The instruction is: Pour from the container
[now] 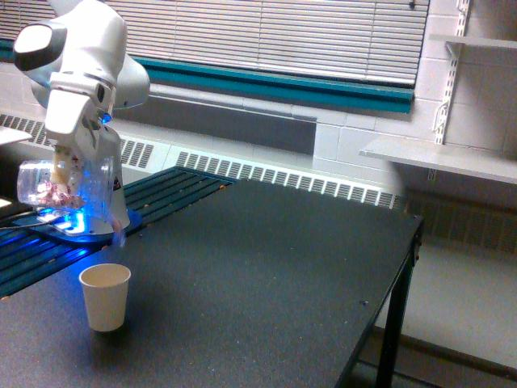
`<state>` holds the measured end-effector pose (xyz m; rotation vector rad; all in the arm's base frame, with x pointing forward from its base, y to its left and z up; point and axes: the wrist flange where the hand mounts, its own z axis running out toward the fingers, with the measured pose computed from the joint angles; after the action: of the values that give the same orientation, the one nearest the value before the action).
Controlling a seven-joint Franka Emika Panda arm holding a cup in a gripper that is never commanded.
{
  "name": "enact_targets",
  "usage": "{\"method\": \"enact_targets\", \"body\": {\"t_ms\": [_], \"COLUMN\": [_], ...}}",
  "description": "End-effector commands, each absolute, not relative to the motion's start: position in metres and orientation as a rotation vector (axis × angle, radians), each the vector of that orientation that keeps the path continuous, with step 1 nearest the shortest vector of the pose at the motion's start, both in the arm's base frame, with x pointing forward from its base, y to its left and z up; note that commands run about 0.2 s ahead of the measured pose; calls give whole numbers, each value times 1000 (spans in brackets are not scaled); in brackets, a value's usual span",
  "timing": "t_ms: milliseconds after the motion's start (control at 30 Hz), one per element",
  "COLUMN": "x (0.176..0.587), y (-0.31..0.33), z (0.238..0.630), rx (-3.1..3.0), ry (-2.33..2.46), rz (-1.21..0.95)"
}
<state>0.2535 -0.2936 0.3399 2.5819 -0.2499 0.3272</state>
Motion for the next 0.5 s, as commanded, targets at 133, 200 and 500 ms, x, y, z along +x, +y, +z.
{"method": "enact_targets", "body": {"t_ms": [133,200,500], "x": [252,252,256], "y": [-300,-300,-299], "z": [348,349,354], "rx": [2558,2558,2556], "ry": [-260,-255,-236], "rz": [355,356,376]}}
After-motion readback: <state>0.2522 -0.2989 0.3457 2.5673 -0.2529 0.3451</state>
